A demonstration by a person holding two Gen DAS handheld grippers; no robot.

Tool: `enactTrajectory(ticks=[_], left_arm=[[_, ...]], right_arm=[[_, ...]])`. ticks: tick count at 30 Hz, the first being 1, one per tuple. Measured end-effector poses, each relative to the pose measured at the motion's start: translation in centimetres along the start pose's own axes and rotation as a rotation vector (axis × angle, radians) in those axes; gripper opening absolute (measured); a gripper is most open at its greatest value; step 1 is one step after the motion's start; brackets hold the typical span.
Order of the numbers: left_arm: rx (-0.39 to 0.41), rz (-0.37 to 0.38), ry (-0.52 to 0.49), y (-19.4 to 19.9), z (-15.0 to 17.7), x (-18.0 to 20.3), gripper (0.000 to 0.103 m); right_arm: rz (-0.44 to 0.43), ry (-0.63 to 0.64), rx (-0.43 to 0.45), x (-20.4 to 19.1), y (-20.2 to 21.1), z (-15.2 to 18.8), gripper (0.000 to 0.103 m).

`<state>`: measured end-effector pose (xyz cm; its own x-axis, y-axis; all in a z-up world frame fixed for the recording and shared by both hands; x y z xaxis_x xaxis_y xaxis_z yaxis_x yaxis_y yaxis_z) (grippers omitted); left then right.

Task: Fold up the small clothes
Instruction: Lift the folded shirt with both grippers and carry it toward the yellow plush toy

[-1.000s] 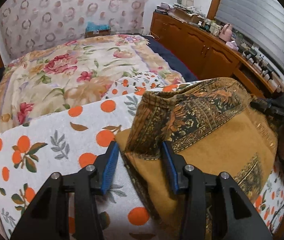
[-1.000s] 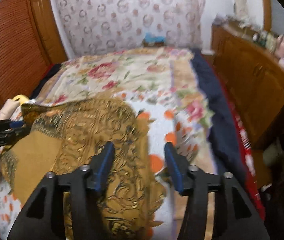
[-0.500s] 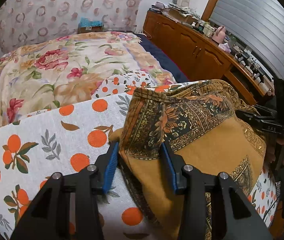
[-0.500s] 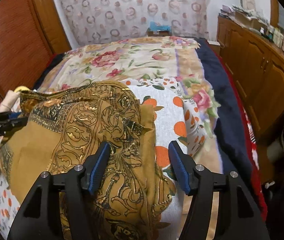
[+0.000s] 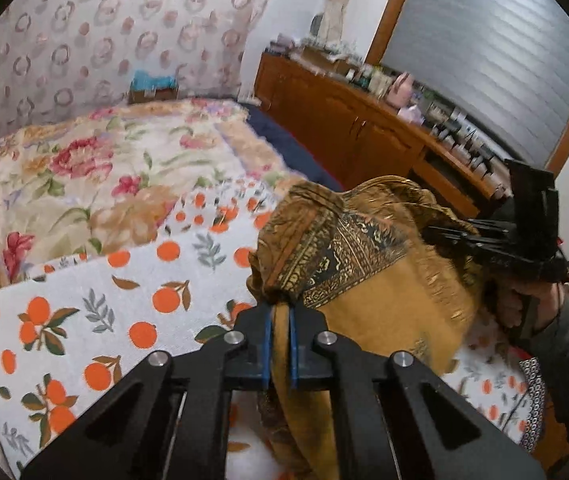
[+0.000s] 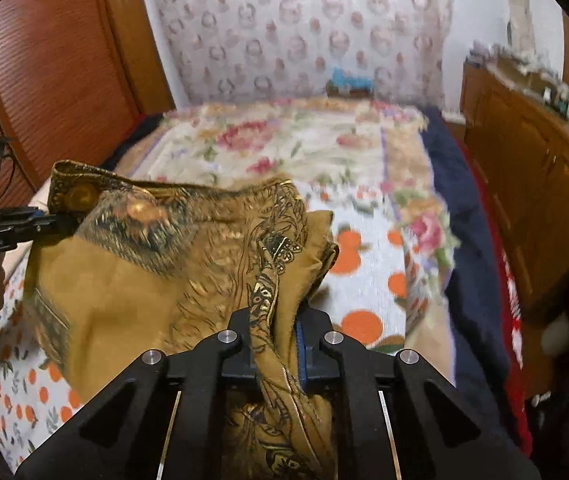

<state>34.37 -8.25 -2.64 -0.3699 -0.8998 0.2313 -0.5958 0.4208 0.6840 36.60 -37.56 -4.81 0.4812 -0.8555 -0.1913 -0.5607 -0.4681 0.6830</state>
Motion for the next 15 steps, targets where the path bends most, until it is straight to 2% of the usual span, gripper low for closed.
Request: enactTrajectory(ticks=[6,11,15], left_arm=[[0.104,-0.013,0.008,5.3,0.1,0.0,0.003],[0.173,-0.063,0.037,9.6,0.8,-1.8,0.003],[0.215,-0.132,0.067,13.3,1.9,-4.4,0.003]], right_arm=[[-0.018,0.071,0.103,-3.9,2.5,-2.5,0.008],[-0.07,0.125,0.143,-7.7,2.2,-5.0,0.007],[-0.123,0.172,0.166,-11.2,1.3,-7.3,0.007]])
Point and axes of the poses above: each gripper's, at about its wrist camera, not at the fingertips, and y roughly against the way its jaws point, x to its right, z to its underside, the point moved 2 cm from there along -y, roughly the way its jaws point, and after that the axes turned 5 degrees about -z, right-handed, at the moved point
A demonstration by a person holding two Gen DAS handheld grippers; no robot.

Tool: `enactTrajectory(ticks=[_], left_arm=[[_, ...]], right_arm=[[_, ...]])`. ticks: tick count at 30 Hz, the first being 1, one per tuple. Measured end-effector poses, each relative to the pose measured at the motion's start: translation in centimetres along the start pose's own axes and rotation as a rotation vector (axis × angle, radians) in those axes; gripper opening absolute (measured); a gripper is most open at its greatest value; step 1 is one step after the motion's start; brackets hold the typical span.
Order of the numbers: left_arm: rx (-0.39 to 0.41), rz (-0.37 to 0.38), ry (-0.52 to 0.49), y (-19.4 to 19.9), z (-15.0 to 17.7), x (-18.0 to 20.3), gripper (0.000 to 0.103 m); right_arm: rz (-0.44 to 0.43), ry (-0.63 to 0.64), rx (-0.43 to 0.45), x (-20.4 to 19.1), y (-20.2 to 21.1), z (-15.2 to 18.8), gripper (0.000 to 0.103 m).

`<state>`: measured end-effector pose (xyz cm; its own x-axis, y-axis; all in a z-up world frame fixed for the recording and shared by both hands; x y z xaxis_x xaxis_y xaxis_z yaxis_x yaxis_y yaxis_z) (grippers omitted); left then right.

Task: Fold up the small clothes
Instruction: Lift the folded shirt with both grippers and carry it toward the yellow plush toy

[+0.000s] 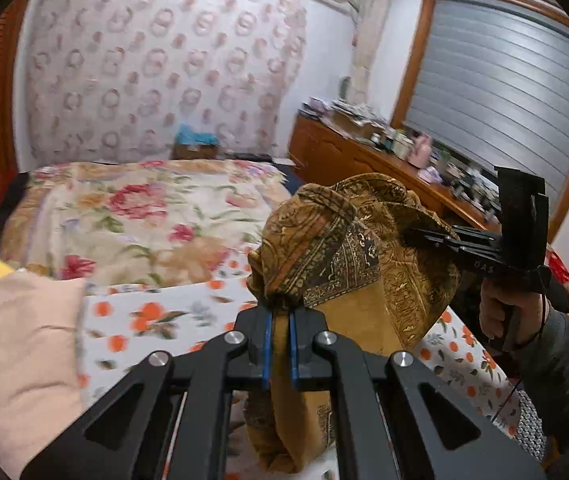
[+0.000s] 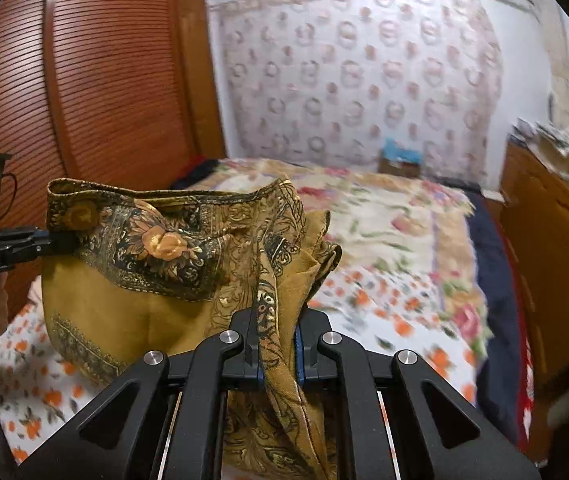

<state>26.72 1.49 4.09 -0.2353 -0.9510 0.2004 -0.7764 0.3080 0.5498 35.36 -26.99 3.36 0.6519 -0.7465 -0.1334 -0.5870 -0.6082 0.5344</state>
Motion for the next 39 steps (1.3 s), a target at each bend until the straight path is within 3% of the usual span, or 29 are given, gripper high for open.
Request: enactTrajectory(ticks=[11,17,22,27,34,39], left_arm=[[0.108,-0.193,0.105,8.7,2.2,-10.5,0.003],[0.121,-0.282,0.223,11.6,6.5,-16.0,0.003],[0.094,-0.36,0.332,12.2,11.0,-19.9,0.003],[0.068,-0.389,0.412,12.2,14.7,-22.1,0.003],[0.044,-0.43,0.42,11.4,16.5,-22.1,0.003],[0.028,-0.428,0.426,11.4,16.5,-22.9,0.003]], right_arm=[[-0.169,0.186,0.008,-11.1,-7.2,-7.5,0.007],[-0.262,0.307,-0.028,-18.7,-13.0,-11.2,0.007],[-0.319,0.418,-0.084,-24.3,-18.5,-12.0,0.007],[-0.339,0.483,-0.145,-28.8,-24.4,-11.9,0.007],[-0.34,0.5,-0.194,-30.9,-29.4,-11.5,0.008],[-0.294,0.434,-0.226,-30.3,-32.3,-11.8,0.018]])
Point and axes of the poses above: each gripper's, at about its wrist camera, not at the fingertips, and y roughly against the way its jaws point, x to its right, z to its underside, the point moved 2 cm from there along -y, roughly the way its jaws point, and after that the axes turned 5 degrees about -z, right-handed, at the moved point
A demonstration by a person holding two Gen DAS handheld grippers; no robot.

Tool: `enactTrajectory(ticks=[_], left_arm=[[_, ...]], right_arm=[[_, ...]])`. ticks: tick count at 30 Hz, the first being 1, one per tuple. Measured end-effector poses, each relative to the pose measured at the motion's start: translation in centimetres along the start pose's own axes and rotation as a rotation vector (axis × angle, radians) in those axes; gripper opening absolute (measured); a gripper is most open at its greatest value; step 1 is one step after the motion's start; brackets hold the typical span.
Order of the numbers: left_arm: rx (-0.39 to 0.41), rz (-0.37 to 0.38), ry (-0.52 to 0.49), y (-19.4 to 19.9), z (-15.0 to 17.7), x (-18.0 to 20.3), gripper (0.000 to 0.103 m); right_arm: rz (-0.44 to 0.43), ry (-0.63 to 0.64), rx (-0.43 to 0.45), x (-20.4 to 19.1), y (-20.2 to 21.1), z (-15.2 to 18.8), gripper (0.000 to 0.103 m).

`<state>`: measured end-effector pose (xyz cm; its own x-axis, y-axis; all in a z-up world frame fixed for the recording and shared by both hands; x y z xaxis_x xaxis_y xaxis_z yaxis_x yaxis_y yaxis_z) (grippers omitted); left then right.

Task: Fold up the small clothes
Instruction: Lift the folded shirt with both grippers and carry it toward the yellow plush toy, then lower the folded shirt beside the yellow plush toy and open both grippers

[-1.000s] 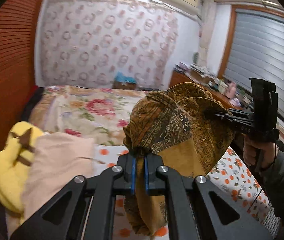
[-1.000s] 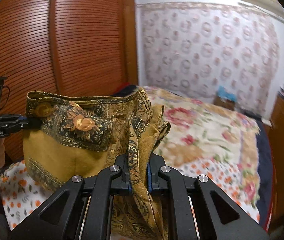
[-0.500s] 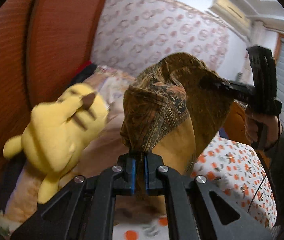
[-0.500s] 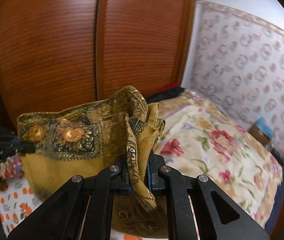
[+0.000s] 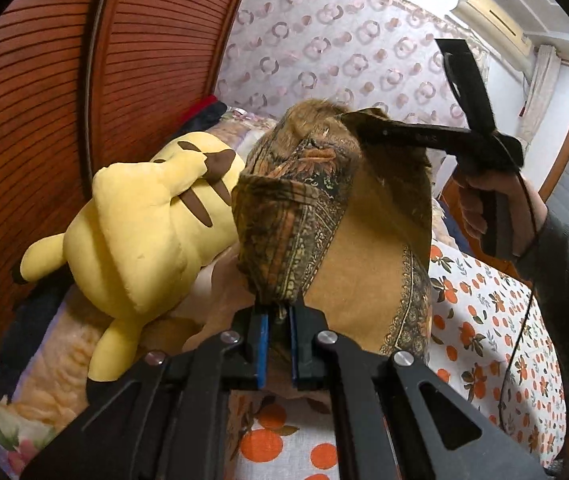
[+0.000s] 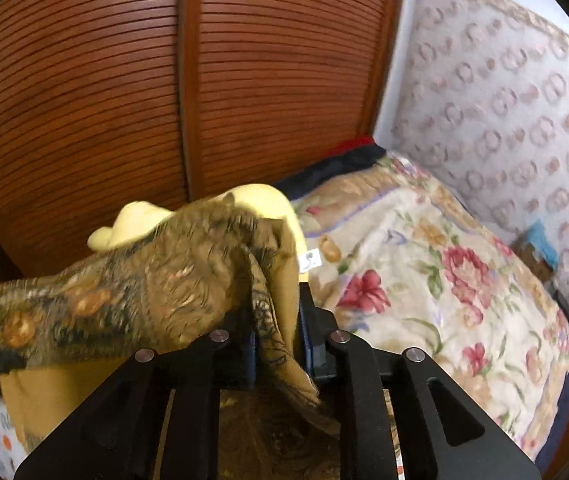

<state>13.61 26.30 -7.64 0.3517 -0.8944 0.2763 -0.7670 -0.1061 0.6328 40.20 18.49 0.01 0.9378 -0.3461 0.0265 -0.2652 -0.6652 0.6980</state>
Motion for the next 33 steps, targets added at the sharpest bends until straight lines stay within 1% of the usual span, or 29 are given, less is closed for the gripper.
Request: enactTrajectory(ticks=[1,3,5,8,9,10,11,13,15,16,17,21,26,28,30,33], left_arm=[[0.001,0.006,0.006,0.1,-0.1,-0.1,0.004],[0.0,0.003,0.006,0.5,-0.5,-0.4,0.007],[0.009,-0.003,-0.007,0.8,-0.7,-0.5,0.008],[0.021,-0.021,-0.015,1.3,-1.0,-0.5,0.016],[0.028,-0.027,-0.018,1.5,-1.1,-0.5,0.022],[0.042,-0.041,-0.025,1.9,-1.3,-0.5,0.027],[0.051,-0.052,-0.031,2.2,-1.6,-0.5,0.029],[0.072,-0.054,-0.036,2.6,-2.1,-0.5,0.042],[0.073,-0.049,-0.04,2.6,-2.6,-0.4,0.048],[0.07,-0.052,-0.048,2.4,-2.8,-0.3,0.056],[0.069,-0.053,-0.058,2.2,-2.9,-0.1,0.057],[0.058,-0.067,-0.083,1.4,-3.1,0.6,0.058],[0.049,-0.077,-0.091,0.7,-3.0,1.1,0.058],[0.042,-0.09,-0.101,0.5,-3.0,1.3,0.058],[0.038,-0.099,-0.114,0.5,-2.9,1.7,0.058],[0.04,-0.089,-0.125,0.6,-2.8,2.2,0.058]], right_arm=[[0.008,-0.01,0.007,0.3,0.1,-0.3,0.021],[0.025,-0.026,0.027,0.7,0.6,-1.0,0.037],[0.037,-0.036,0.054,1.1,1.4,-1.4,0.038],[0.05,-0.048,0.082,1.4,2.4,-1.3,0.044],[0.056,-0.049,0.088,1.4,2.7,-1.2,0.046],[0.053,-0.053,0.092,1.3,3.1,-0.8,0.047],[0.037,-0.056,0.094,1.2,3.5,-0.3,0.047],[0.013,-0.055,0.087,0.9,3.9,0.8,0.047],[-0.005,-0.059,0.078,0.8,4.1,1.9,0.047],[-0.018,-0.069,0.071,0.8,4.1,2.8,0.047],[-0.022,-0.077,0.066,0.8,4.1,3.4,0.047],[-0.029,-0.103,0.034,1.2,3.2,5.6,0.047],[-0.033,-0.137,0.011,2.2,0.7,6.7,0.047],[-0.049,-0.165,-0.001,2.7,-0.4,7.2,0.048],[-0.06,-0.191,0.005,3.0,-0.9,7.5,0.049],[-0.057,-0.207,0.021,2.9,-0.7,7.7,0.05]])
Point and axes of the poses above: each gripper's, at about its wrist camera, not at the fingertips, and y roughly against the way its jaws point, x to its right, z to its underside, the point moved 2 cm from there along -y, roughly the way its jaws point, and after that the axes turned 5 degrees about -z, right-handed, at the moved point
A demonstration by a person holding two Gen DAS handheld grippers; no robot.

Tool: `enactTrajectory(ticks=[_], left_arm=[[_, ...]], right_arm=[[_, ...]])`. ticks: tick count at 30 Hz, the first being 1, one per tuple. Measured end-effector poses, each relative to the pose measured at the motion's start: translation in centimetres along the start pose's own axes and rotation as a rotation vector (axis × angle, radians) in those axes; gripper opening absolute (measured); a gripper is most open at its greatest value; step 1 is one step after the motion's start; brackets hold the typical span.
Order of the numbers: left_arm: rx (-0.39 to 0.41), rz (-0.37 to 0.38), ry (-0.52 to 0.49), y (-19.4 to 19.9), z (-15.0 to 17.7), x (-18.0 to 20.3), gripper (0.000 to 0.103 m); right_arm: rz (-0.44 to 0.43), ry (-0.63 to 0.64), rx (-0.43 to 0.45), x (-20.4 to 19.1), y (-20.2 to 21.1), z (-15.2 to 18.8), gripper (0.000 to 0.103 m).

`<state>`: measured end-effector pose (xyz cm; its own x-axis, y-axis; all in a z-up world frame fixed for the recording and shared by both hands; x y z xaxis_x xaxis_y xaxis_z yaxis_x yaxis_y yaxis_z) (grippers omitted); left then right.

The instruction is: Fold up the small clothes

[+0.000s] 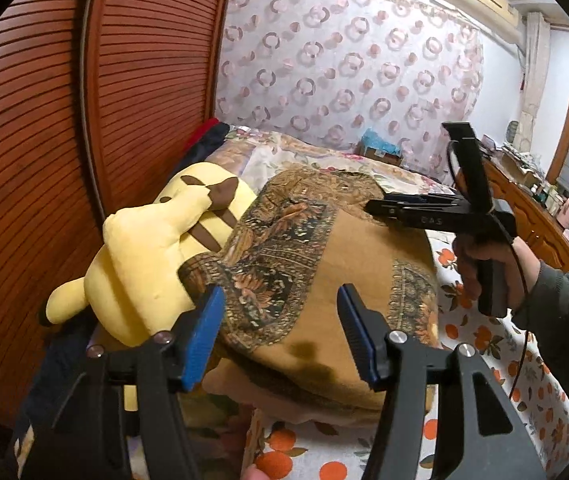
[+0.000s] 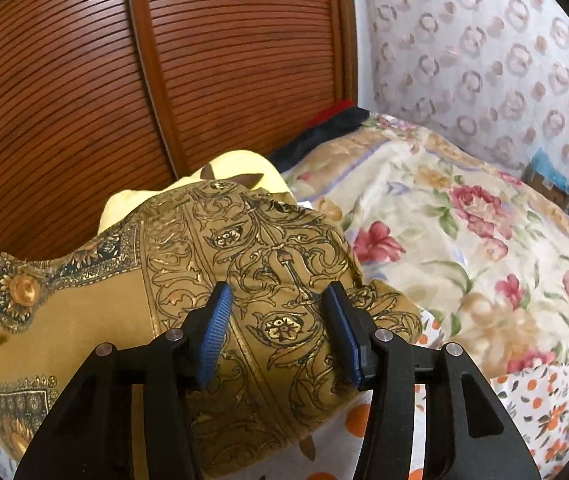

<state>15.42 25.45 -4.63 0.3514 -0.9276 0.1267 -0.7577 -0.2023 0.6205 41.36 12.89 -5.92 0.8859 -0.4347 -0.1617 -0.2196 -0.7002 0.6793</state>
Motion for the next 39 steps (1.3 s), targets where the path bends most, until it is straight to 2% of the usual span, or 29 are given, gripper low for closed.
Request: enactTrajectory(ticks=[6,12,16,20,29,33,39], left_arm=[[0.025,-0.005,-0.029,1.2,-0.1,1.2,0.058],[0.044,0.016,-0.055,2.7,0.0,2.7,0.058],[0.044,0.018,-0.087,3.6,0.7,4.6,0.058],[0.05,0.051,-0.116,4.8,1.6,6.6,0.058],[0.069,0.08,-0.176,7.3,3.5,11.4,0.058],[0.075,0.107,-0.199,8.1,4.3,13.4,0.058],[0.093,0.129,-0.228,9.7,4.7,17.1,0.058]], right_arm=[[0.046,-0.005,0.008,-0.9,1.8,0.2,0.05],[0.064,-0.034,0.031,-1.8,6.3,1.6,0.05],[0.083,-0.055,0.054,-2.8,10.2,3.8,0.05],[0.105,-0.075,0.082,-4.0,14.3,6.3,0.05],[0.182,-0.118,0.152,-6.0,23.2,11.9,0.066],[0.245,-0.153,0.188,-6.7,26.9,15.0,0.073],[0.372,-0.219,0.242,-7.3,32.6,18.7,0.076]])
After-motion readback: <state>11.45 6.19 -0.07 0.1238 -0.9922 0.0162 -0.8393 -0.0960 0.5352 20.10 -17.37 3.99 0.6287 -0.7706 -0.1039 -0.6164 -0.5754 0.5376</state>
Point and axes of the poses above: each gripper's, at about its wrist camera, not at the fingertips, and y roughly against the way its jaws point, x to its right, z to its underside, the point moved 2 cm from there along -y, roughly the way its jaws point, and after that the axes turned 5 degrees about -z, right-handed, at the moved point
